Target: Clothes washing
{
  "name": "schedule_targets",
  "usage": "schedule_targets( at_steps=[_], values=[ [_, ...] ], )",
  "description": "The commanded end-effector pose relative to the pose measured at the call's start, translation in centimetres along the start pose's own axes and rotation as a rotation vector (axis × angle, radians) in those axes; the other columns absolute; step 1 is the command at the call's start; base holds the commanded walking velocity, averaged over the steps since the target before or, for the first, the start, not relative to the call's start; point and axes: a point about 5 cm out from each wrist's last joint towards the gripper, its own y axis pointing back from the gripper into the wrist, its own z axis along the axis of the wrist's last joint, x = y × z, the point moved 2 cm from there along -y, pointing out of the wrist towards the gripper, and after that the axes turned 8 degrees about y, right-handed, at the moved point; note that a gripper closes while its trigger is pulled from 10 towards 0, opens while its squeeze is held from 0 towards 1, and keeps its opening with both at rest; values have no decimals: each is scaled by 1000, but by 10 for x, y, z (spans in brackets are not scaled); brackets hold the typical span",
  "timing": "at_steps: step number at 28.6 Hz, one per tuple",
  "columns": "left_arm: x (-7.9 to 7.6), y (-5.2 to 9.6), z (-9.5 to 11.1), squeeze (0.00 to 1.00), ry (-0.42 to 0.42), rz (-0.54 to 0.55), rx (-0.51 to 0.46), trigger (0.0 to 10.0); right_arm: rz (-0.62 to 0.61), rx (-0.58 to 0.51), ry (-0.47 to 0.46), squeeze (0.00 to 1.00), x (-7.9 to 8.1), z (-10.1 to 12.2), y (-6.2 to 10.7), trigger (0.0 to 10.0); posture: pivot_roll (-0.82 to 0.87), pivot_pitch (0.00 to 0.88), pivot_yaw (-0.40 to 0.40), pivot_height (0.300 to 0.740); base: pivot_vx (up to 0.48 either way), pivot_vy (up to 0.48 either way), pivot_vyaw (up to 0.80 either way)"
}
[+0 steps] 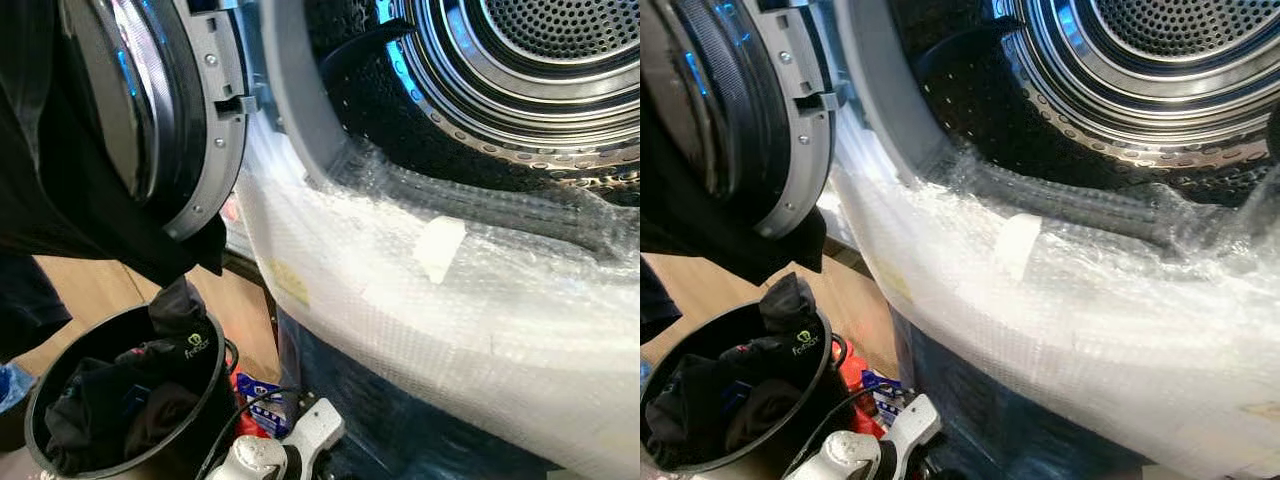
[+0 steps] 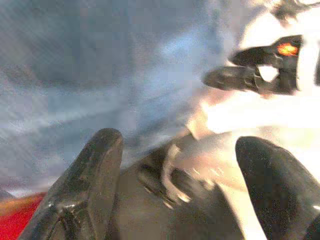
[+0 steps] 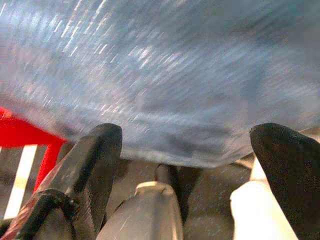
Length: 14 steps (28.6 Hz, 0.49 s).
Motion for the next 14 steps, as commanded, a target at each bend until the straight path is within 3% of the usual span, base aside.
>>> schedule_targets(
  at_steps=[1, 2, 4, 8, 10, 12, 14],
  values=[
    [-1, 14, -5, 0, 37, -9, 43, 10000, 15, 13, 13, 0, 4, -4, 1, 10000, 23, 20, 117, 740, 0, 0, 0],
    [-1, 14, -5, 0, 37, -9, 43, 10000, 15, 13, 13, 0, 4, -4, 1, 10000, 23, 20, 117, 740, 0, 0, 0],
    [-12, 36, 11, 0, 61, -66, 2, 10000, 9, 13, 25, 0, 4, -4, 1, 10000, 47, 27, 111, 740, 0, 0, 0],
    [-32, 67, 52, 0, -103, -134, -55, 10000, 19, 12, 48, 0, 4, -1, 0, 10000, 67, 24, 106, 740, 0, 0, 0],
    [-39, 84, 69, 0, -177, -103, -60, 10000, 29, 15, 70, 0, 5, 1, -1, 10000, 72, 19, 110, 740, 0, 0, 0],
    [-38, 100, 83, 0, -209, 1, -59, 10000, 30, 3, 70, 0, 5, 6, -2, 10000, 82, 17, 111, 740, 0, 0, 0],
    [-39, 105, 88, 0, -213, 34, -62, 10000, 28, 3, 70, 0, 5, 7, -3, 10000, 95, 18, 107, 740, 0, 0, 0]
  ],
)
